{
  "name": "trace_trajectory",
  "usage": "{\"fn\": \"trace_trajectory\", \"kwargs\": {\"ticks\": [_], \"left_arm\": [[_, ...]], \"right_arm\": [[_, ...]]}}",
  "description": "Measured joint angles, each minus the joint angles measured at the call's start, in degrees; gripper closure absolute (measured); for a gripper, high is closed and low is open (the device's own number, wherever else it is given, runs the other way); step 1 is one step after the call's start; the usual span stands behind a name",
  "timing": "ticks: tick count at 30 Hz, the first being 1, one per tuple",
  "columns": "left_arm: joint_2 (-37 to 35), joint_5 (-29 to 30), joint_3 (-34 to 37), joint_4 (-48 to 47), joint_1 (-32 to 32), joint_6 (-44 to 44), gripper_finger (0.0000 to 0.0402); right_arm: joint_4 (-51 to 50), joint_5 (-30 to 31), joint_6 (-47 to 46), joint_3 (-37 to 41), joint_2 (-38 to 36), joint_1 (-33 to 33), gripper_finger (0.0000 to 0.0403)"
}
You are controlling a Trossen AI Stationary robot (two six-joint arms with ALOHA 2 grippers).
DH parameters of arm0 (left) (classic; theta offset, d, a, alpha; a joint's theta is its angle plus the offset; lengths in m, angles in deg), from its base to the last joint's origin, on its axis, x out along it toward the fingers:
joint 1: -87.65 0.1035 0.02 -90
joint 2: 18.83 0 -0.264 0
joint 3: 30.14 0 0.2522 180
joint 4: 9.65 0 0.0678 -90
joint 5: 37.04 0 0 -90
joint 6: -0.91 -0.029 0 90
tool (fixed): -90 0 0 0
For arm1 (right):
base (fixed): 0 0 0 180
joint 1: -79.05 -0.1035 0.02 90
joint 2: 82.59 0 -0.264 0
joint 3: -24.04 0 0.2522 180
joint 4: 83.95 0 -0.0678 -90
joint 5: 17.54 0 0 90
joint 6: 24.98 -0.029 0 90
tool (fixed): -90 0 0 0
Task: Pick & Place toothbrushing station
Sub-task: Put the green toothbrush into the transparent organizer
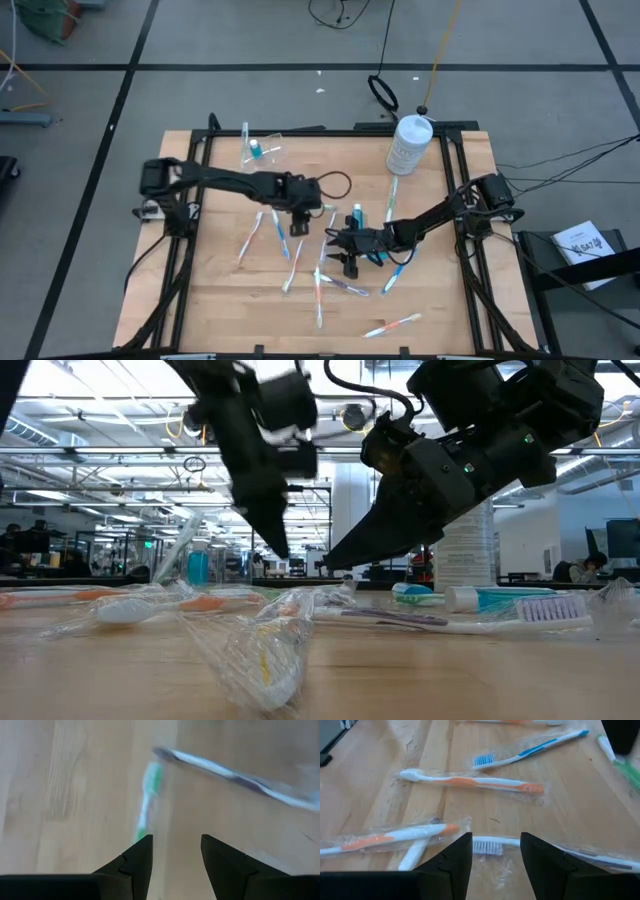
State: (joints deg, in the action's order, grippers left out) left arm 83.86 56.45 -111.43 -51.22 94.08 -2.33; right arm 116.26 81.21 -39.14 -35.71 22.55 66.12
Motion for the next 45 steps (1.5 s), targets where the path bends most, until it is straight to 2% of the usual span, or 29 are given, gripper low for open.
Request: {"fn": "trace_trajectory", "kwargs": {"ticks": [6,12,19,22,27,30,35,39,45], "left_arm": [[6.1,-1.2,0.0,9.2,4.0,0.9,0.0229],[9.4,-4.0,-0.1,9.3,5.6,0.5,0.0229],[9.1,-3.6,-0.2,6.7,5.5,0.4,0.0235],[9.1,-3.6,-0.2,6.6,5.4,0.4,0.0271],[9.1,-3.7,-0.1,6.9,5.7,0.9,0.0371],[8.3,-4.5,-0.3,6.5,6.1,1.9,0.0389],[3.9,-3.8,-1.4,6.7,7.6,1.7,0.0378],[-3.0,0.8,-1.4,8.4,10.7,1.0,0.0395],[-15.3,7.7,-1.0,17.9,17.2,0.6,0.0386]], "right_arm": [[0.0,0.0,0.3,0.0,0.0,0.1,0.0245],[-0.7,0.0,0.3,0.0,0.0,0.1,0.0247],[-0.9,0.1,0.3,0.0,0.0,0.1,0.0248],[-0.8,0.2,0.3,0.0,0.0,0.1,0.0248],[-0.8,0.2,-0.1,0.0,0.0,0.1,0.0248],[-0.9,0.2,-0.1,0.0,0.0,0.1,0.0248],[-0.8,0.2,-0.1,0.0,0.0,0.1,0.0248],[-0.9,0.2,-0.1,0.0,0.0,0.1,0.0248],[-0.9,0.2,-0.1,0.0,0.0,0.1,0.0248]]}}
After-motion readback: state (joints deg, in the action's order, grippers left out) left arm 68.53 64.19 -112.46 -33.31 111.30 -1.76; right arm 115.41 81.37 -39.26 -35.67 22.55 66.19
